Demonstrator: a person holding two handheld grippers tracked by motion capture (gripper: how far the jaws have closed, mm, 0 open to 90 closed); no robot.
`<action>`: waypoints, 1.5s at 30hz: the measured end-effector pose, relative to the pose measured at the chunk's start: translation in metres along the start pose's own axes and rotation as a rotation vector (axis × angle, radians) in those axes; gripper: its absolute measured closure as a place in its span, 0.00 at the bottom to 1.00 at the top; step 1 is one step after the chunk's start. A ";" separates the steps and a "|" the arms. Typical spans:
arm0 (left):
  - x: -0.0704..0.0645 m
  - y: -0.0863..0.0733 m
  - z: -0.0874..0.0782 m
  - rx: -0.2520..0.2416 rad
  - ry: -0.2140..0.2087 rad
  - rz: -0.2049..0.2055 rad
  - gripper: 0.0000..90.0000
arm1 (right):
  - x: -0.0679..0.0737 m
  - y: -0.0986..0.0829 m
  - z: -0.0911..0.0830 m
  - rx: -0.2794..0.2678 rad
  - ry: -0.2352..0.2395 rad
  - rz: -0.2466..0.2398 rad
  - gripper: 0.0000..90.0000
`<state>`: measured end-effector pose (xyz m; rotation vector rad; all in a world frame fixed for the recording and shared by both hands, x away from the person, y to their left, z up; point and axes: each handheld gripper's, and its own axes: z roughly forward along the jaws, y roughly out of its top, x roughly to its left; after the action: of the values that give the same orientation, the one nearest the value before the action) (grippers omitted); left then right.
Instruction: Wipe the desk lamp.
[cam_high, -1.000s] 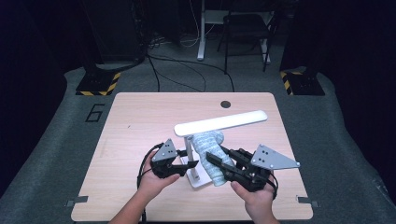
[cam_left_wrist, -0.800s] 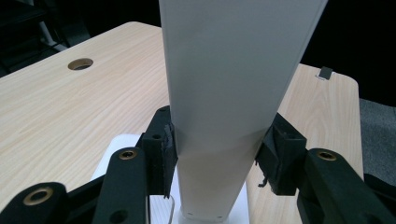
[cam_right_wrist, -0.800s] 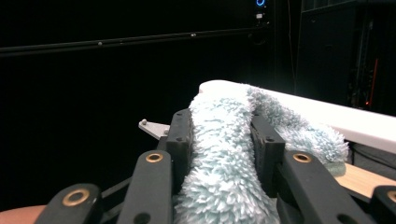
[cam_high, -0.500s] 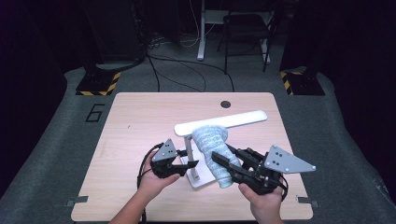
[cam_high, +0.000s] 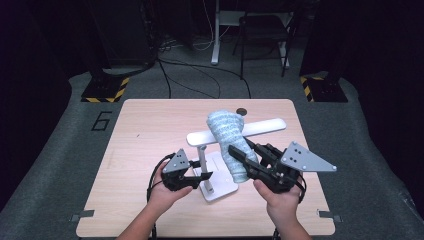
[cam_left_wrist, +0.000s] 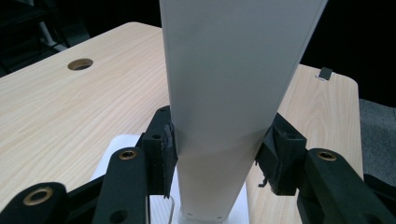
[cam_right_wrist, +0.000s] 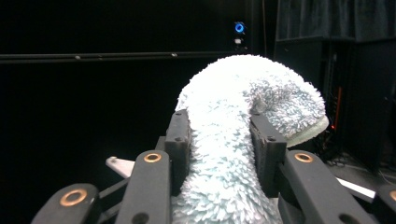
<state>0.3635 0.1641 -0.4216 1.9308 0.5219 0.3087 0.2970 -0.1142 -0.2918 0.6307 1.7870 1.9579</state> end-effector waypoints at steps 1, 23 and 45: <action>0.000 0.000 0.000 -0.001 0.000 0.000 0.58 | -0.002 -0.001 0.004 0.008 -0.009 0.007 0.71; -0.001 0.000 0.001 -0.007 0.008 -0.001 0.58 | 0.016 0.012 0.090 0.103 0.004 -0.070 0.70; 0.000 0.000 0.001 0.004 0.003 0.018 0.58 | -0.030 0.005 0.057 0.147 -0.127 0.006 0.72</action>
<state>0.3634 0.1636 -0.4221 1.9400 0.5081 0.3227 0.3545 -0.0858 -0.2844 0.7913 1.8630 1.7592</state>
